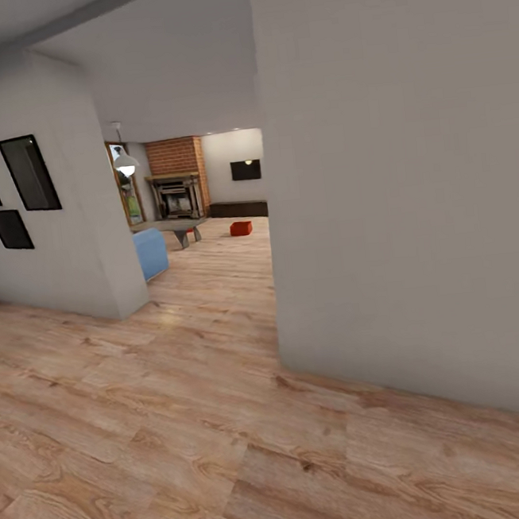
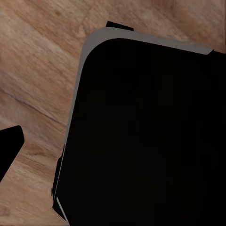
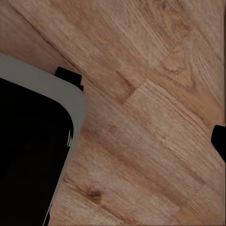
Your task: Move the two storage containers from the living room to the garage. In the garage, place one container on the floor and stack the other container on top of it (either order is fine).
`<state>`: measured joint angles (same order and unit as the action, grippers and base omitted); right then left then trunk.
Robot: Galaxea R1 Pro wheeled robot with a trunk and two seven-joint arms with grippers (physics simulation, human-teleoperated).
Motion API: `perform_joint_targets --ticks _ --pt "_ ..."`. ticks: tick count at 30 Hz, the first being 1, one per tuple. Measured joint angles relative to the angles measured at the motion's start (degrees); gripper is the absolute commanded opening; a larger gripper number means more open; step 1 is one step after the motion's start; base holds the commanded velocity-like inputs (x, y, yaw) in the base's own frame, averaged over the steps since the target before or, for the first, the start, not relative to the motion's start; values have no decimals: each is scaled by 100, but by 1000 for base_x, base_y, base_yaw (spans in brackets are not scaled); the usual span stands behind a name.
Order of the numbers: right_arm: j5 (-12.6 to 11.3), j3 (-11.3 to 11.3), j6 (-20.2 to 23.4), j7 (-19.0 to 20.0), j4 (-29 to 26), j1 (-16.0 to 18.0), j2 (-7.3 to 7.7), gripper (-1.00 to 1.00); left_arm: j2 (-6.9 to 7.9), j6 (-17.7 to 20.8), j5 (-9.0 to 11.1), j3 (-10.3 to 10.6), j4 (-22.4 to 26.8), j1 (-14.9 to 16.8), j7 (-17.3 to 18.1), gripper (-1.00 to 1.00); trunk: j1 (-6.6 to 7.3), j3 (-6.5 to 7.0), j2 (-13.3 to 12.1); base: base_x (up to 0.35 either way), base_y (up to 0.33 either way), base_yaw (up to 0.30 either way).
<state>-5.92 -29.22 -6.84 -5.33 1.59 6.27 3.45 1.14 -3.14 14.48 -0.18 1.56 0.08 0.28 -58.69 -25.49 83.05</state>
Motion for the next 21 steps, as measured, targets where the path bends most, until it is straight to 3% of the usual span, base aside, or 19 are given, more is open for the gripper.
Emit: perform_joint_targets --ticks 21 --pt "1 0 0 0 0 0 0 100 -7 0 0 0 0 0 0 100 0 0 0 326 0 36"
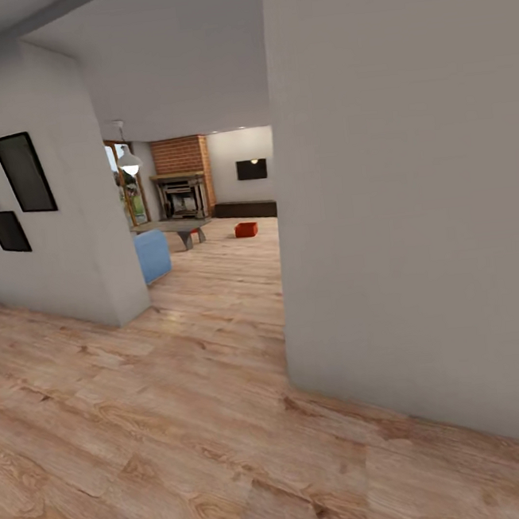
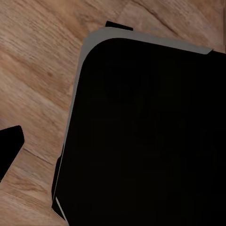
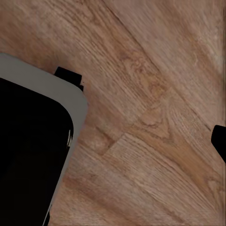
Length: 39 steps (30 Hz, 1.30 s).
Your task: Move the two storage containers from the living room to the garage. In the garage, place one container on the floor and stack the other container on top of it (either order is fine).
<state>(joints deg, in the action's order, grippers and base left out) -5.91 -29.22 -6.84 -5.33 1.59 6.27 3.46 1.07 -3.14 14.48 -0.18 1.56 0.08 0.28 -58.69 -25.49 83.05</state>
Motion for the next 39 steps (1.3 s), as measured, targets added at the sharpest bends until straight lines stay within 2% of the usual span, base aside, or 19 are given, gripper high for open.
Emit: perform_joint_targets --ticks 25,39 --pt "-1 0 0 0 1 0 0 100 5 0 0 0 0 0 -2 100 0 0 0 326 0 265" --pt "0 0 -2 0 0 0 0 100 7 0 4 0 0 0 -2 100 0 0 0 326 0 32"
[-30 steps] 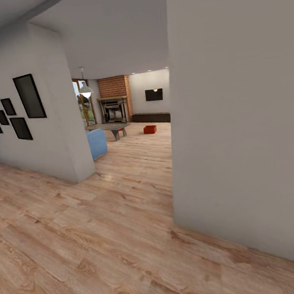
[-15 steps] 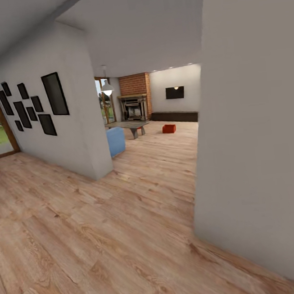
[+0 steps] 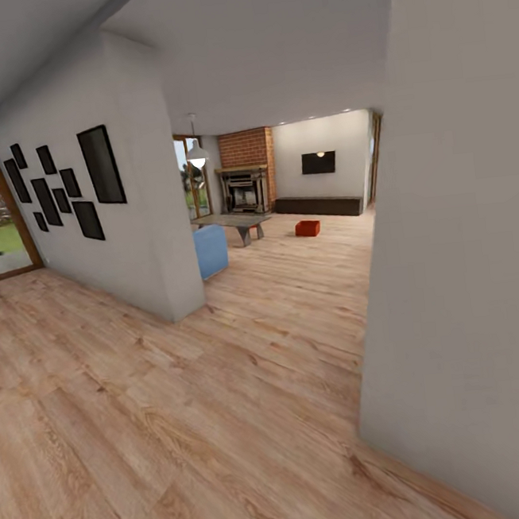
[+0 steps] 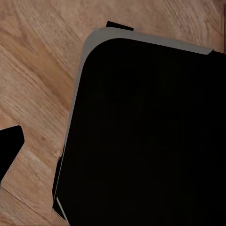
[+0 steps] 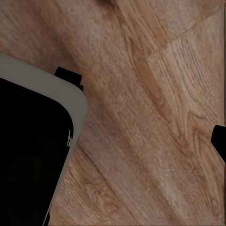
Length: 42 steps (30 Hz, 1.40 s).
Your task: Move the two storage containers from the living room to the garage. In the garage, place one container on the floor and stack the other container on top of it (either order is fine).
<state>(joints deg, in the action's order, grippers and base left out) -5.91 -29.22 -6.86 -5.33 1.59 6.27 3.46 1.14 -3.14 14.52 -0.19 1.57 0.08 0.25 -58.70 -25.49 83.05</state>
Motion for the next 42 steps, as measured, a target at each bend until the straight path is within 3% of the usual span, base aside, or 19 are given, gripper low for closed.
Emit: perform_joint_targets --ticks 20,42 --pt "0 0 -7 0 0 0 -21 100 -26 -44 -1 -8 0 0 -17 100 0 0 0 326 0 182" --pt "0 0 -8 0 0 0 -9 100 -28 -27 -2 0 0 0 -10 100 0 0 0 326 0 7"
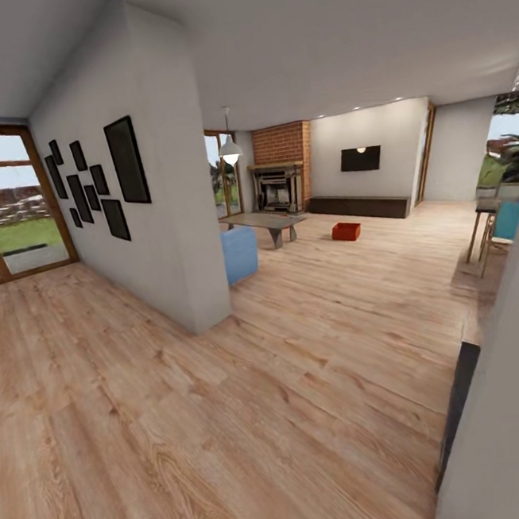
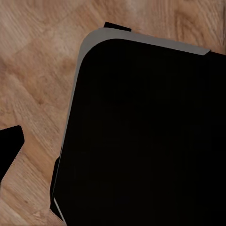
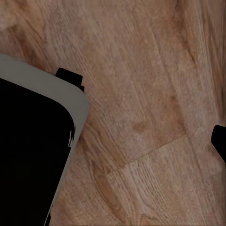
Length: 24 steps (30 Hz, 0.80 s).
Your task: Move the two storage containers from the living room to the garage. In the garage, place one container on the floor and stack the other container on top of it (either order is fine).
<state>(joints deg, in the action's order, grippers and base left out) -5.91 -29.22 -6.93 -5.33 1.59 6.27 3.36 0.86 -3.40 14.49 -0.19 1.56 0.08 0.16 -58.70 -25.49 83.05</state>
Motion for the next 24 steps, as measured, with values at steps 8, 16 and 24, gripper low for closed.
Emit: perform_joint_targets --ticks 8,16,24 --pt "-2 0 0 0 0 0 5 100 -4 0 1 -6 0 0 -1 100 0 0 0 326 0 0" --pt "-8 0 0 0 0 0 8 100 -3 0 1 -4 -3 0 -6 100 0 0 0 326 0 0" --pt "-8 0 0 0 1 0 7 100 -7 0 1 -7 0 0 -5 100 0 0 0 326 0 0"
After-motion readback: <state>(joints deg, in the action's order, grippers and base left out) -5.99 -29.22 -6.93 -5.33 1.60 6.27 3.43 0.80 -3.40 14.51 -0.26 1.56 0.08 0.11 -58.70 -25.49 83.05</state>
